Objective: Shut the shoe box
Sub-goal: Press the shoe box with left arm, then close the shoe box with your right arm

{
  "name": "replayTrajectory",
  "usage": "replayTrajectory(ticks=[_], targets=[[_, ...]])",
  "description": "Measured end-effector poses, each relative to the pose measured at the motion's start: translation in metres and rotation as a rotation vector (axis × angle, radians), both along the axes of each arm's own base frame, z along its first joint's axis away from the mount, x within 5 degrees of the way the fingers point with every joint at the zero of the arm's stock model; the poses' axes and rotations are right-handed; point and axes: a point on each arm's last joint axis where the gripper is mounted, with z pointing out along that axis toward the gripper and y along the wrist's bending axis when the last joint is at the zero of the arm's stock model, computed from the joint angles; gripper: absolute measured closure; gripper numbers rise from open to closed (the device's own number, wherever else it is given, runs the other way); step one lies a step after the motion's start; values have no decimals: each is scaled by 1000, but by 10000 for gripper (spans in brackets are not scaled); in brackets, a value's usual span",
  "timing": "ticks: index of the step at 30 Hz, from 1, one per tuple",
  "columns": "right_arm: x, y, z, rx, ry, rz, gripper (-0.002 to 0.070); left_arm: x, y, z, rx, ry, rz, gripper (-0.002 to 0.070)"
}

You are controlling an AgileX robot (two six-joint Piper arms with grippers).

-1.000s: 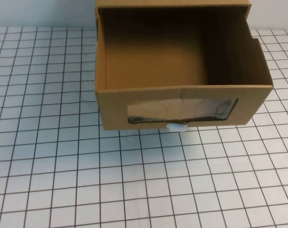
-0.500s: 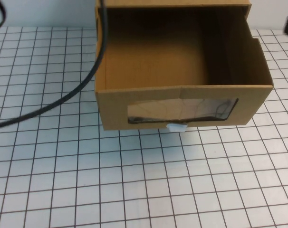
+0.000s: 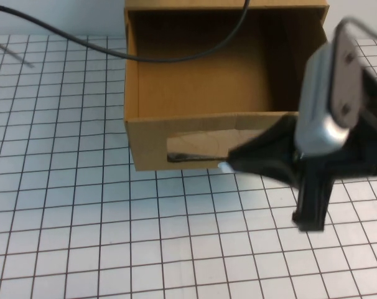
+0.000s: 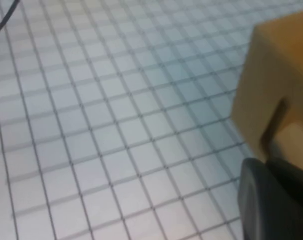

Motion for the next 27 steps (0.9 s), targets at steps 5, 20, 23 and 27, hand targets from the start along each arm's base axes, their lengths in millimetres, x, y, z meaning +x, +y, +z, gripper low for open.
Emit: replayTrajectory(ticks=[5, 20, 23, 27], targets=[[1, 7, -43, -87, -22, 25, 689, 36, -5, -33, -108, 167, -26, 680], [52, 26, -101, -193, 3, -37, 689, 64, 23, -51, -300, 322, -29, 680], [64, 33, -99, -187, -6, -37, 689, 63, 23, -52, -302, 331, -36, 680], [85, 44, -90, -167, -39, -44, 689, 65, 22, -54, -311, 342, -41, 680]])
